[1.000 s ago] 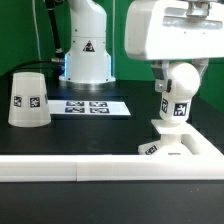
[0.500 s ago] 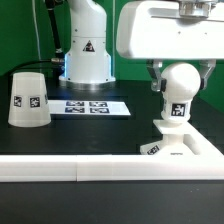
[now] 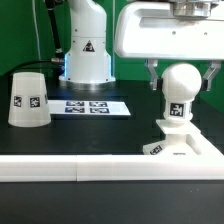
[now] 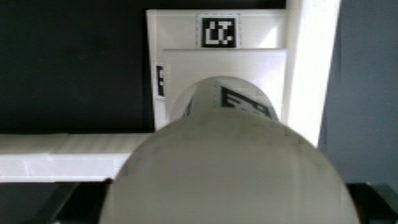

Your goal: Assemble lamp

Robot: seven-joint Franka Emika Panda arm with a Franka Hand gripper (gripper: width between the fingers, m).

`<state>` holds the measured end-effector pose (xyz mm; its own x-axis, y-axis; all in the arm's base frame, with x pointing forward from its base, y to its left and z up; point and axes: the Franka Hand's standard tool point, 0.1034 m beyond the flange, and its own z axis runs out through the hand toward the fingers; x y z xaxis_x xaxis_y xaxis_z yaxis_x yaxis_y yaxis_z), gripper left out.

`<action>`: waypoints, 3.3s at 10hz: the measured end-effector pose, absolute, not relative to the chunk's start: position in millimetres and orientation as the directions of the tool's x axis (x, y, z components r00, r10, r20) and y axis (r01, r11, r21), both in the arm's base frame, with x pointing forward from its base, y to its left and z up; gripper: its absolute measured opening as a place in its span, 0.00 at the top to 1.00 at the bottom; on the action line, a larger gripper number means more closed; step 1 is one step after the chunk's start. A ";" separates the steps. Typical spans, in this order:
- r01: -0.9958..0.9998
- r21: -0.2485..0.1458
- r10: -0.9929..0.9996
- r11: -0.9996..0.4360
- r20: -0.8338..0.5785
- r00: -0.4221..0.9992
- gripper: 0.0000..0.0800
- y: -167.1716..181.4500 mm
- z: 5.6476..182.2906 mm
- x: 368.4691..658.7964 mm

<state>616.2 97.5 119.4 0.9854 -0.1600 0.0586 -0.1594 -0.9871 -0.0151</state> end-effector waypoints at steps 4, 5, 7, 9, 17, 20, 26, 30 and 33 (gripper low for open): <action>-0.508 -0.028 -0.509 -0.861 0.022 0.861 0.28 97.0 118.5 612.3; -0.586 -0.029 -0.587 -0.809 0.003 0.810 0.28 97.8 118.1 610.6; -0.727 -0.024 -0.725 -0.687 -0.042 0.687 0.28 100.7 117.8 608.1; -0.847 -0.006 -0.843 -0.532 -0.088 0.531 0.28 103.1 117.2 608.3; -0.985 0.020 -0.977 -0.169 -0.137 0.164 0.28 109.3 116.9 608.5; -0.973 0.013 -0.965 -0.230 -0.136 0.226 0.13 110.4 116.7 608.1; -0.694 -0.067 -0.686 -0.717 -0.111 0.719 0.13 104.1 115.8 609.7; -0.483 -0.093 -0.475 -0.871 -0.090 0.875 0.13 104.2 115.5 609.6; -0.183 -0.117 -0.178 -0.976 -0.050 0.983 0.13 104.5 116.8 611.1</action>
Offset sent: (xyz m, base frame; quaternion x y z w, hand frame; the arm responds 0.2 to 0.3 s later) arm -0.0027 0.0056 -0.0034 -0.0045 -0.0309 0.2588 0.9654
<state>611.1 104.5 116.8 0.9828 -0.1779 -0.0499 -0.1827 -0.9762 -0.1169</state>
